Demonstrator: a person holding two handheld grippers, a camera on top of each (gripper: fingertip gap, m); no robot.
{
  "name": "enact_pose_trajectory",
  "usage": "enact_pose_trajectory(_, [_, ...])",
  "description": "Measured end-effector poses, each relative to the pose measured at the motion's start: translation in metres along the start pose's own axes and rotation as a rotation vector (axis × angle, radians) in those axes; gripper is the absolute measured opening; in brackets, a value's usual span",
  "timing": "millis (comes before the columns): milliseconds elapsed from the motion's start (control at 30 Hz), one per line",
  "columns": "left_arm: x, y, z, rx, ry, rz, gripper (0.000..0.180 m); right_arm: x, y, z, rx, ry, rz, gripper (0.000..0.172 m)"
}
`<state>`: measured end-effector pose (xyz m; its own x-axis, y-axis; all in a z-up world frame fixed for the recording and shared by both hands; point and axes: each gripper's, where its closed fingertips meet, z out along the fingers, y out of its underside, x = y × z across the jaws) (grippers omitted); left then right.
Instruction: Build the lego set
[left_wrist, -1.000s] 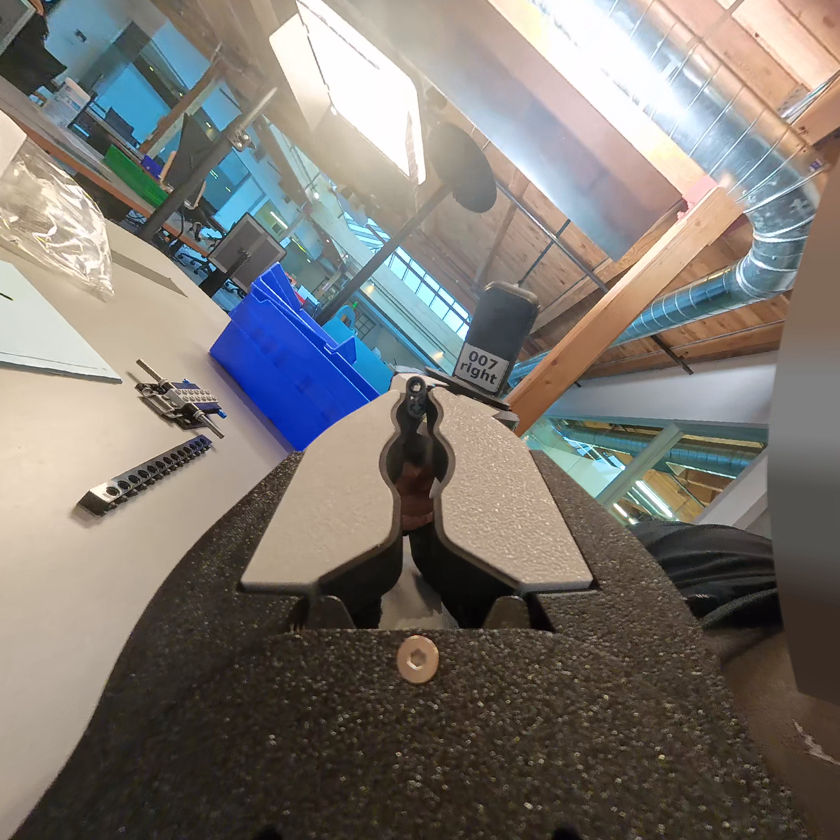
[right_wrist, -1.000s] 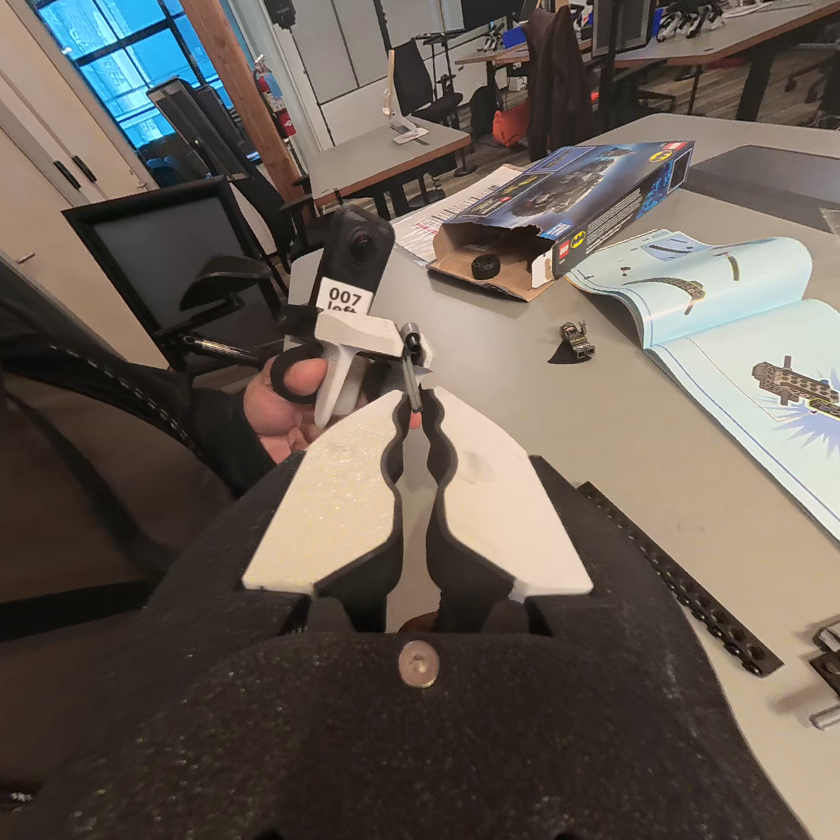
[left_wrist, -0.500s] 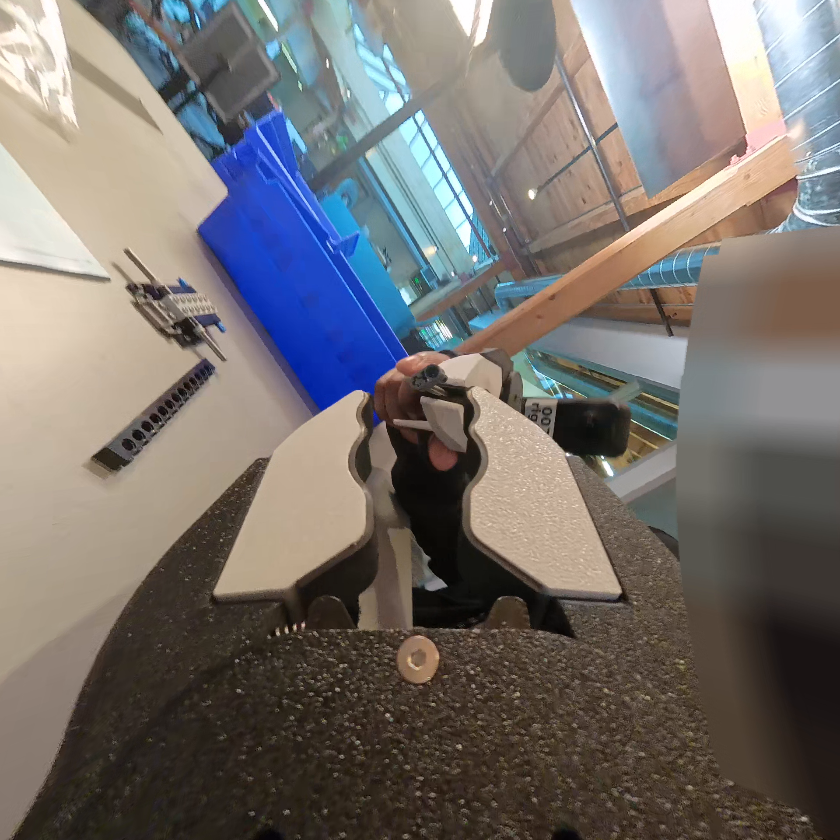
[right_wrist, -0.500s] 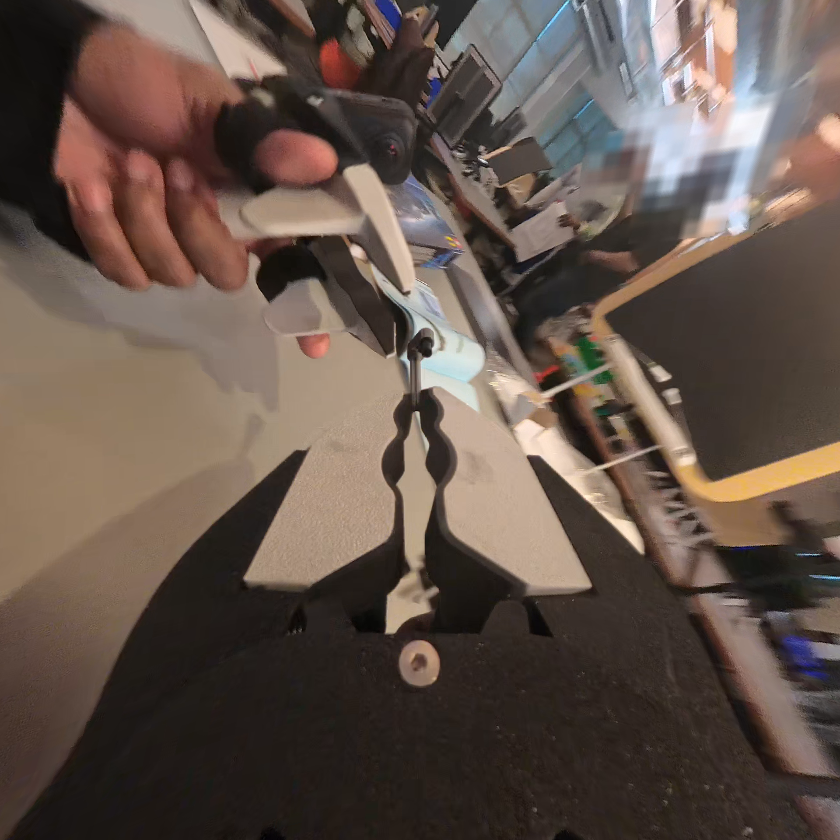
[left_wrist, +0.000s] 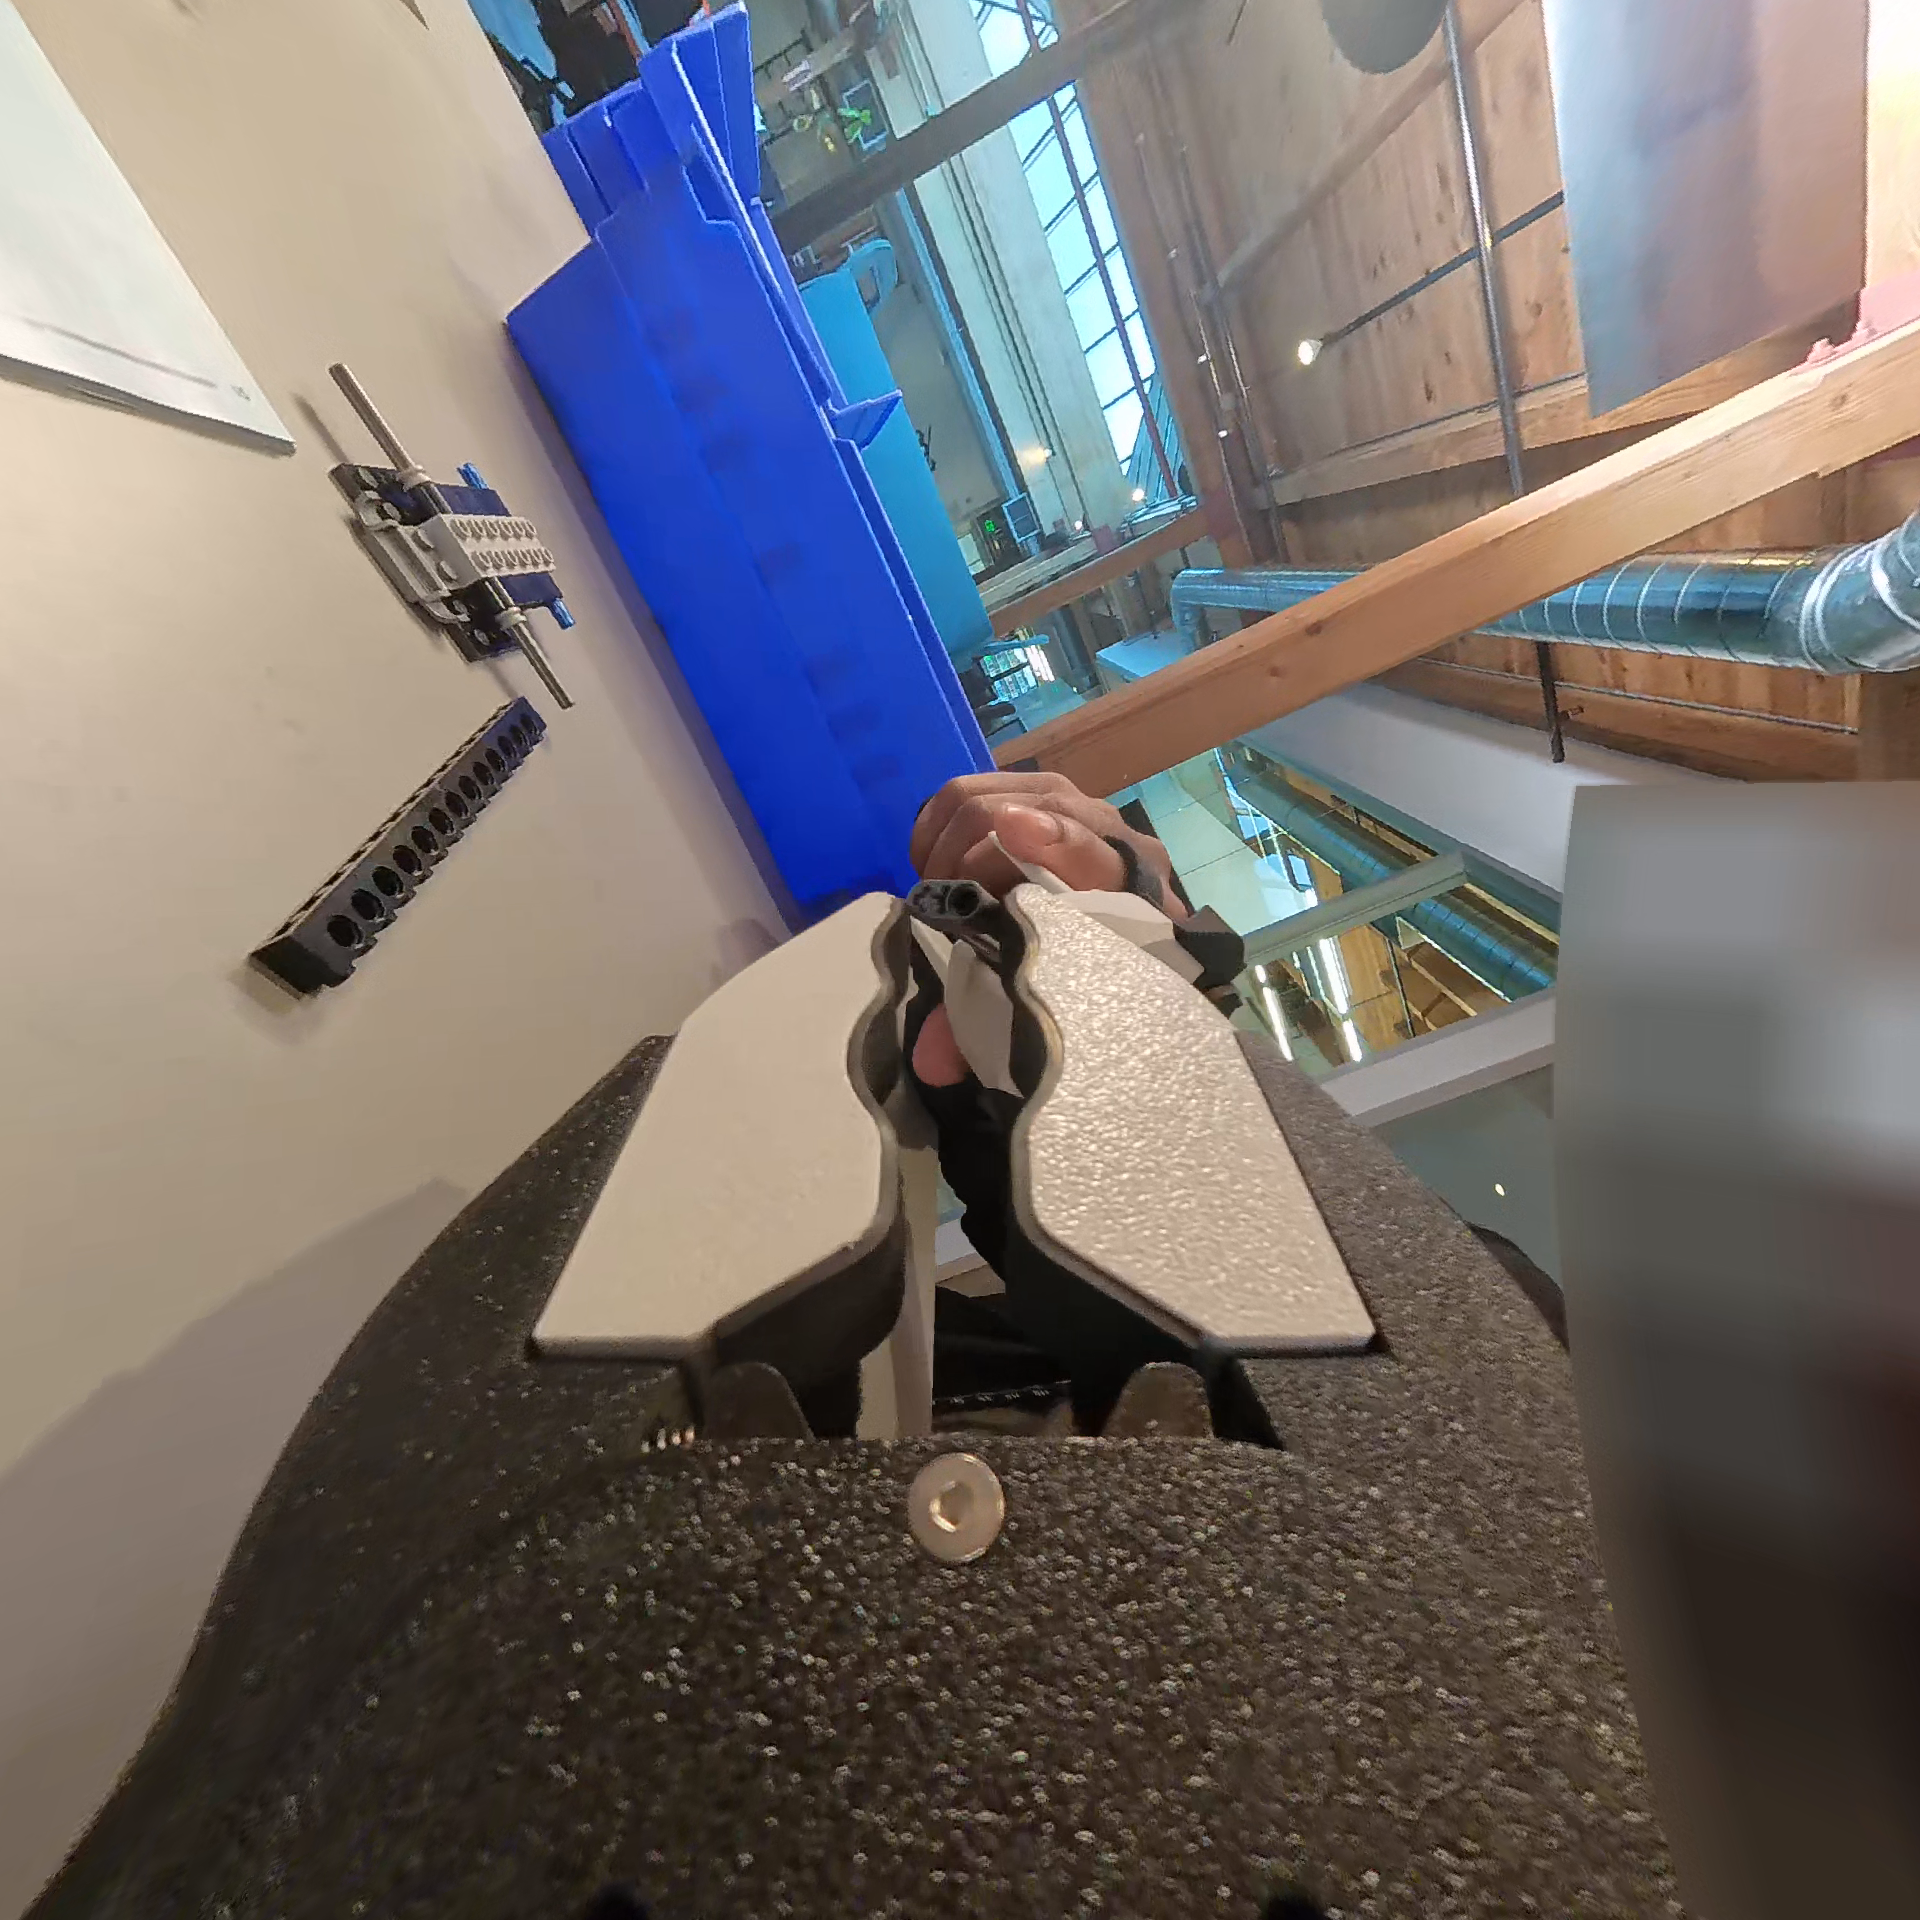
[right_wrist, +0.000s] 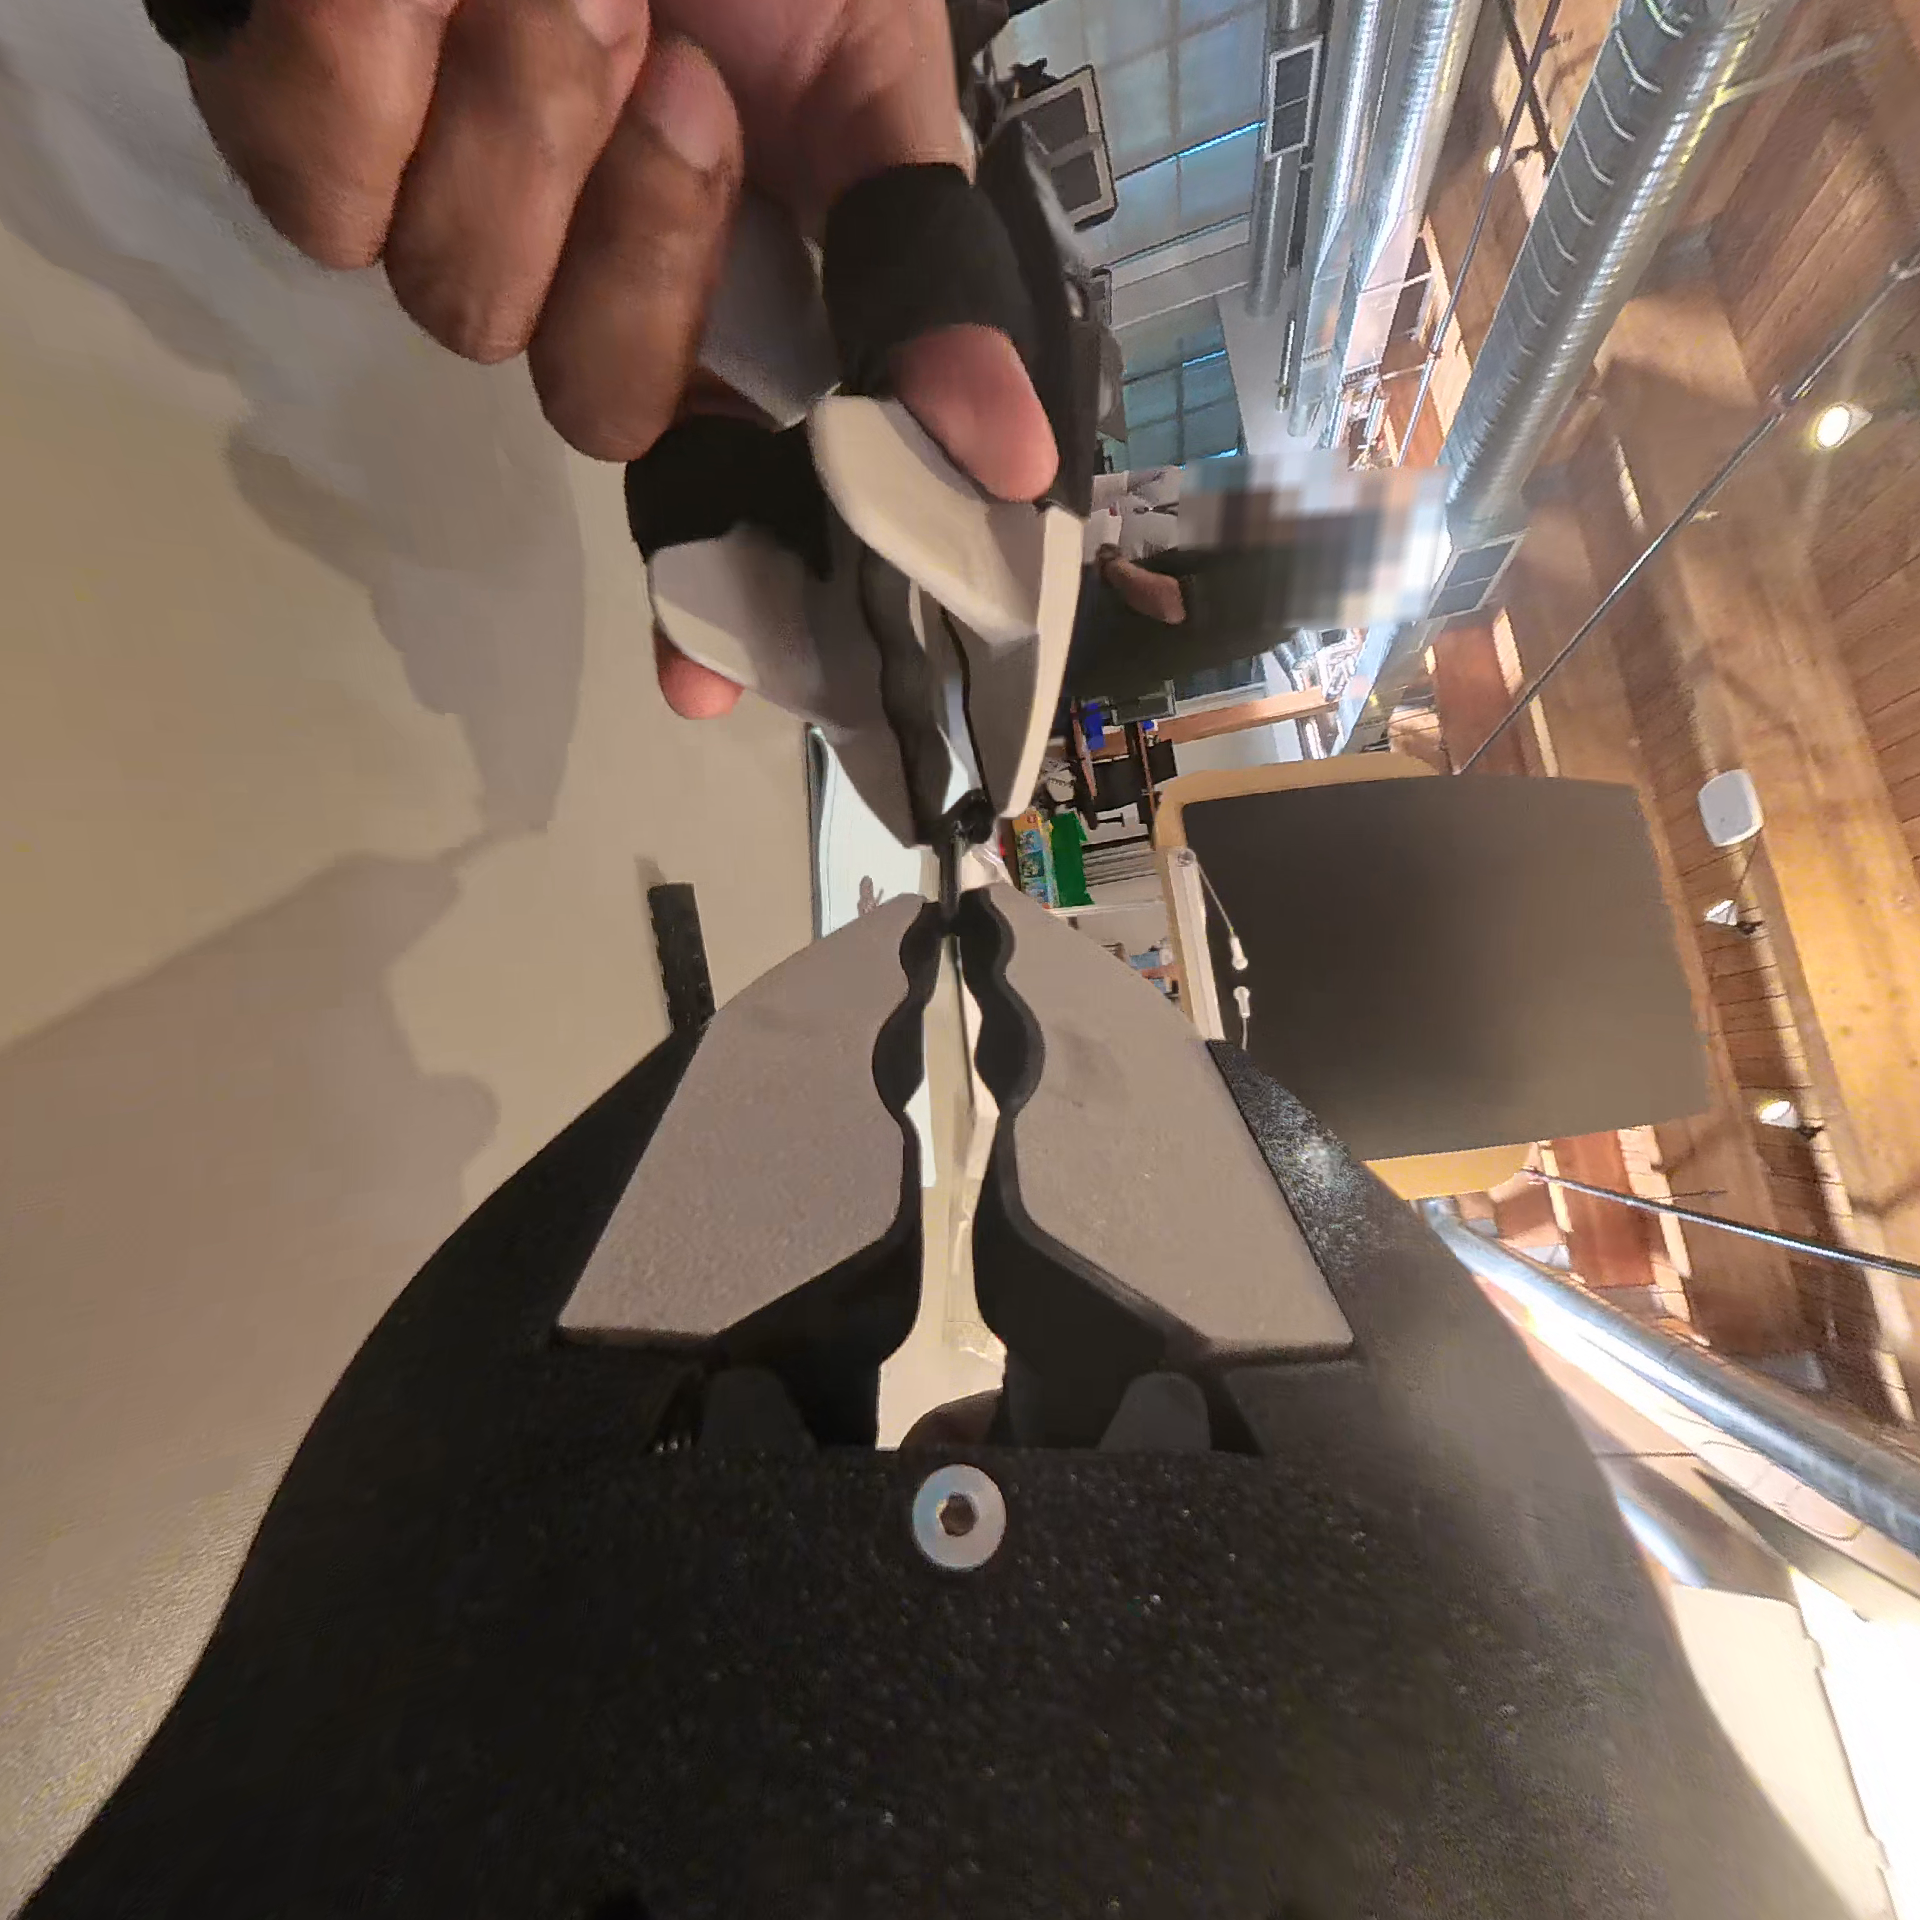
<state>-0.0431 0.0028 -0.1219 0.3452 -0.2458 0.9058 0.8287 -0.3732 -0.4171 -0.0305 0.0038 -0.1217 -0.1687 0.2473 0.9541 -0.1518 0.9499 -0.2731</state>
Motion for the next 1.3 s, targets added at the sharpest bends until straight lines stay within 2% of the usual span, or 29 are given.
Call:
enact_pose_trajectory(167, [-0.006,-0.004,0.002,0.005,-0.023,0.035,0.016,-0.003,0.005,0.000,-0.011,0.009,0.014,0.006])
enact_pose_trajectory(333, [-0.006,-0.010,0.003,0.007,0.005,0.046,0.016,0.000,0.011,-0.001,-0.029,0.002,0.100,0.018])
enact_pose_trajectory(467, [-0.012,-0.023,-0.002,-0.012,-0.043,0.137,0.016,-0.013,0.038,0.002,-0.181,-0.116,0.346,0.028])
enact_pose_trajectory(533, [-0.022,-0.032,-0.007,-0.021,-0.112,0.207,0.016,-0.027,0.055,0.005,-0.288,-0.202,0.506,0.038])
enact_pose_trajectory(633, [-0.037,-0.041,-0.016,-0.020,-0.216,0.288,0.016,-0.040,0.071,0.010,-0.401,-0.270,0.690,0.041])
enact_pose_trajectory(800, [-0.050,-0.048,-0.030,0.039,-0.294,0.322,0.016,-0.048,0.069,0.024,-0.429,-0.374,0.901,0.042])
enact_pose_trajectory(933, [-0.050,-0.049,-0.036,0.064,-0.293,0.310,0.016,-0.054,0.067,0.034,-0.464,-0.450,0.920,0.044])
enact_pose_trajectory(1300, [-0.051,-0.033,-0.038,0.042,-0.306,0.259,0.016,-0.062,0.069,0.035,-0.514,-0.512,0.831,0.038])
